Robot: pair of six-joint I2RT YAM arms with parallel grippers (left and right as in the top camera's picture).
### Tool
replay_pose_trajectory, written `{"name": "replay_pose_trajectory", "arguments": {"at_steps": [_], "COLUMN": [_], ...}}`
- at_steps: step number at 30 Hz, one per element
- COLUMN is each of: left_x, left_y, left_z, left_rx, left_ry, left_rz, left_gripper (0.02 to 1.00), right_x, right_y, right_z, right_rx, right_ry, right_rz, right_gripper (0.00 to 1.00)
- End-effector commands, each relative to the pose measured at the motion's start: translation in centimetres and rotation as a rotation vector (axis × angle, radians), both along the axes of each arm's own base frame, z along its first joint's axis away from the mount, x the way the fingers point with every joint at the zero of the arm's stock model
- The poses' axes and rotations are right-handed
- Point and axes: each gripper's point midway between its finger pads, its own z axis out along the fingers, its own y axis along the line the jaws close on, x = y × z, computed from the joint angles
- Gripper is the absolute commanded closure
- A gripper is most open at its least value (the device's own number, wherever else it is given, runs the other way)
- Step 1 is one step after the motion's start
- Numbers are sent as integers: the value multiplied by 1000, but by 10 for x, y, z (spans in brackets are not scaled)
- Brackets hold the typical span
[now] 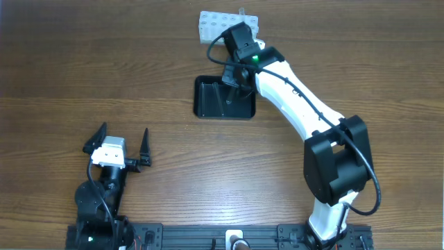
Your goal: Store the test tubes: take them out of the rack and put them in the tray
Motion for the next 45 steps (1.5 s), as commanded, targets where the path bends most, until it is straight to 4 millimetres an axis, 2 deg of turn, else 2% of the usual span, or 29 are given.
{"name": "replay_pose_trajectory", "arguments": {"at_steps": [1,18,29,38,45], "left_x": [0,0,0,0,0], "left_y": [0,0,0,0,0], "left_z": [-1,-1,-1,-1,-1], "left_rx": [12,12,12,12,12], "left_ry": [-1,-2,-2,-2,-2], "left_rz": [-7,-7,-7,-7,-7], "left_gripper": [18,18,18,18,18], "right_x": [1,-1,-7,-5,-5], "right_y": [6,8,8,9,9], "right_z": [4,3,-26,-38,-41], "right_rx": [40,62,35,30,24], "right_ry": [0,15,86,97,102], "right_rz": [51,121,124,123,121], "right_gripper": [991,991,989,989,950]}}
